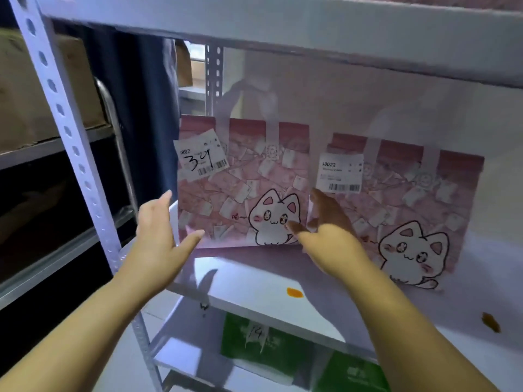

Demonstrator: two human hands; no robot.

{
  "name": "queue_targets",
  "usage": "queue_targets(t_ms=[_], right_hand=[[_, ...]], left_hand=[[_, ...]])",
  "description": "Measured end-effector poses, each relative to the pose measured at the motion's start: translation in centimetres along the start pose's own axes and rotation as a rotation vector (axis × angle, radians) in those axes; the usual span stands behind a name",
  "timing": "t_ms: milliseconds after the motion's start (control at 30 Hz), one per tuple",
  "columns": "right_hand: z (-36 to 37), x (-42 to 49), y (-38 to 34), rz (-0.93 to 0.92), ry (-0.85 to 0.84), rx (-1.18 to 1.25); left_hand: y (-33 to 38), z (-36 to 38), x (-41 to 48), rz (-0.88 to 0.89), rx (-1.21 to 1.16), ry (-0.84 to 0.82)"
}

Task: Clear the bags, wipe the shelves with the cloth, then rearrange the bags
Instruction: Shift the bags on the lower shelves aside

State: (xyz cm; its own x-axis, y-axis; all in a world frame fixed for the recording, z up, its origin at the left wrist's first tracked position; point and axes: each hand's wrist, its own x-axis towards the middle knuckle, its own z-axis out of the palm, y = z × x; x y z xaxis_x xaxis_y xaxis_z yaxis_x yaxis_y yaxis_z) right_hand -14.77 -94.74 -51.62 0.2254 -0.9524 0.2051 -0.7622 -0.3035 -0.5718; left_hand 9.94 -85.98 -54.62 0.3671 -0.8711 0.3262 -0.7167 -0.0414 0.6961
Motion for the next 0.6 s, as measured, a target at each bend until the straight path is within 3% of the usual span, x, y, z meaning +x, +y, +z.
queue_targets(t_ms=[600], right_hand=[[4.8,2.9,1.5,0.058,0.292,-0.086]], left_hand=[[-5.8,4.1,4.1,0.105,-0.099,0.139]])
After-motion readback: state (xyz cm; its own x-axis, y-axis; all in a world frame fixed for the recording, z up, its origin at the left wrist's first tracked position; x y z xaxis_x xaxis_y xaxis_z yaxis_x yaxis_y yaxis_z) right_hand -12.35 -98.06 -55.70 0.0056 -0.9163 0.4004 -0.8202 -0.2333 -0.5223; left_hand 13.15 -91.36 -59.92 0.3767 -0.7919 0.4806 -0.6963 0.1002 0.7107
